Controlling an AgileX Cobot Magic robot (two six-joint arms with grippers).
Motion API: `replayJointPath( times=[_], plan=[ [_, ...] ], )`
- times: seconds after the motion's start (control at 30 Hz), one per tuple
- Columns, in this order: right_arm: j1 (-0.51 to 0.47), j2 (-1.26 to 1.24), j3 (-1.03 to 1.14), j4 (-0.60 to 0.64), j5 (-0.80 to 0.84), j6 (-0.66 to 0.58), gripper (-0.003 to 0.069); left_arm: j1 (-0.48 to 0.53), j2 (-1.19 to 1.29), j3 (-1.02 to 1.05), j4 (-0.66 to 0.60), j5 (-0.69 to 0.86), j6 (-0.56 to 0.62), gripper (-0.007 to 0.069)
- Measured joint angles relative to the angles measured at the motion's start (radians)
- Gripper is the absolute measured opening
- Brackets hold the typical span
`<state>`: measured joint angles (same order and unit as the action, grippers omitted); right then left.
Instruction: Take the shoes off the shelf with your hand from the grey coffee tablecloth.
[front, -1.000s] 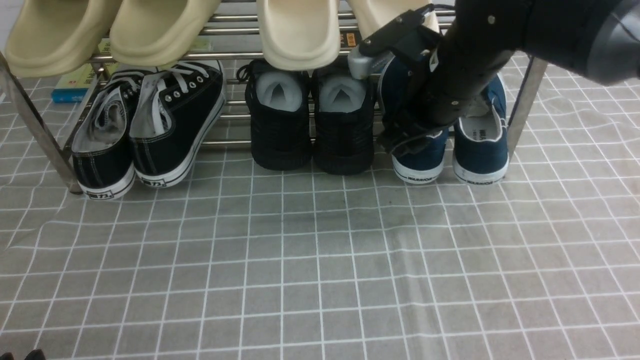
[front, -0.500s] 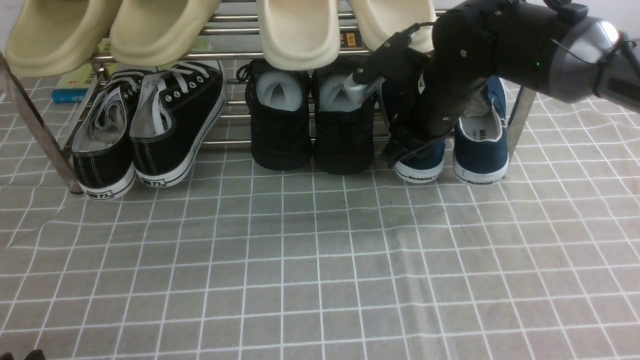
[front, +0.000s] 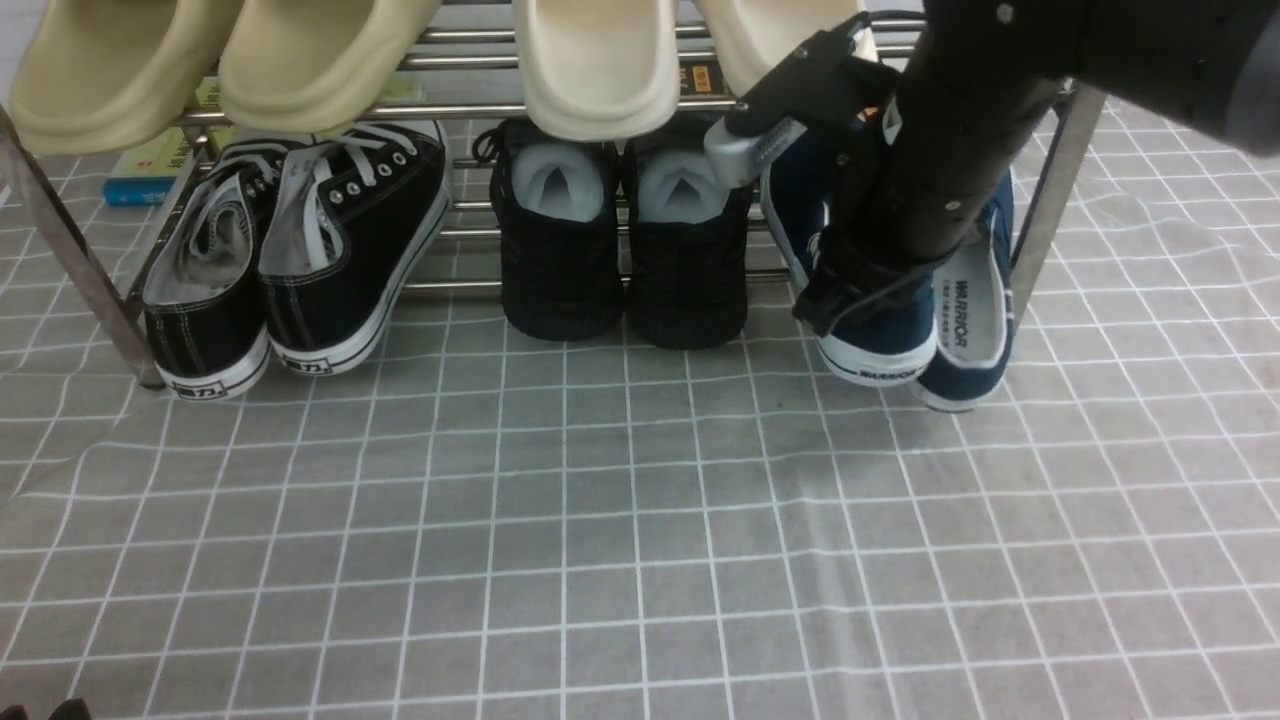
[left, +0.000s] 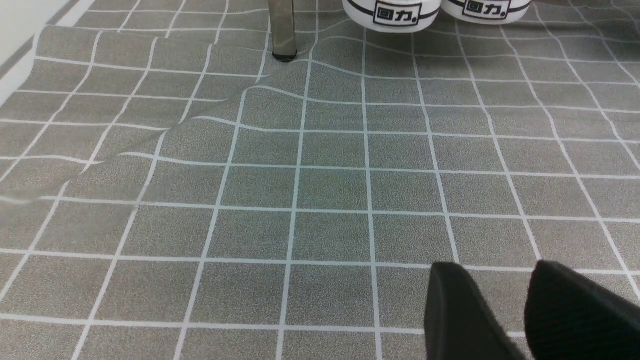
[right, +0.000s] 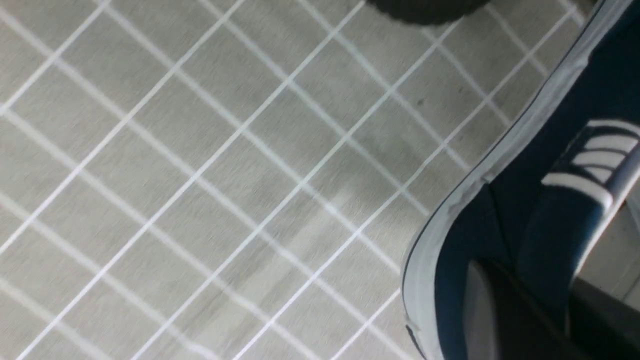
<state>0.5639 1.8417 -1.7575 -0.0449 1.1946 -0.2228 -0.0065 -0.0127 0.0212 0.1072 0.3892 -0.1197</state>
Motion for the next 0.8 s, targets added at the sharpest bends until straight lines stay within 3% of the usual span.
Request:
replayJointPath(
  times=[0.4, 0.8],
  plan=[
    [0.071, -0.104, 0.021, 0.062, 0.072, 0.036, 0.0054, 0.0, 0.0, 0.0, 0.0, 0.0, 0.0, 0.024],
    [0.158, -0.288, 0.295, 0.161, 0.072, 0.113, 0.0053, 0.0, 0.0, 0.0, 0.0, 0.0, 0.0, 0.024]
  ],
)
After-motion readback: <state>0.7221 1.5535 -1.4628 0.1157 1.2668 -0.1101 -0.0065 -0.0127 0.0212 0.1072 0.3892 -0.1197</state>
